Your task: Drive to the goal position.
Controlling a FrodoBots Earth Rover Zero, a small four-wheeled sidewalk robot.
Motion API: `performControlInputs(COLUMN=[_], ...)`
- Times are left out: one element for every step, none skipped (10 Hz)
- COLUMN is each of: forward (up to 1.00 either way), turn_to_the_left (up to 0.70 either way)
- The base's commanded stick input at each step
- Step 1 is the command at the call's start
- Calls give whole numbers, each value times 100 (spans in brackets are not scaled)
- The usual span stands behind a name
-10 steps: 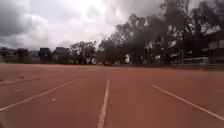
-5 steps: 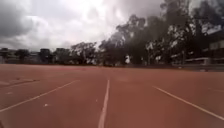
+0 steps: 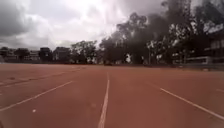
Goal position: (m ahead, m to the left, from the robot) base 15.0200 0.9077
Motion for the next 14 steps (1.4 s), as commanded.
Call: performControlInputs(forward=[60, 60, 60, 60, 60, 60, 60, 60, 60, 60, 60, 60, 60, 60], turn_to_the_left=[0, 0, 0, 0, 0, 0, 0, 0, 0, 0, 0, 0, 0, 0])
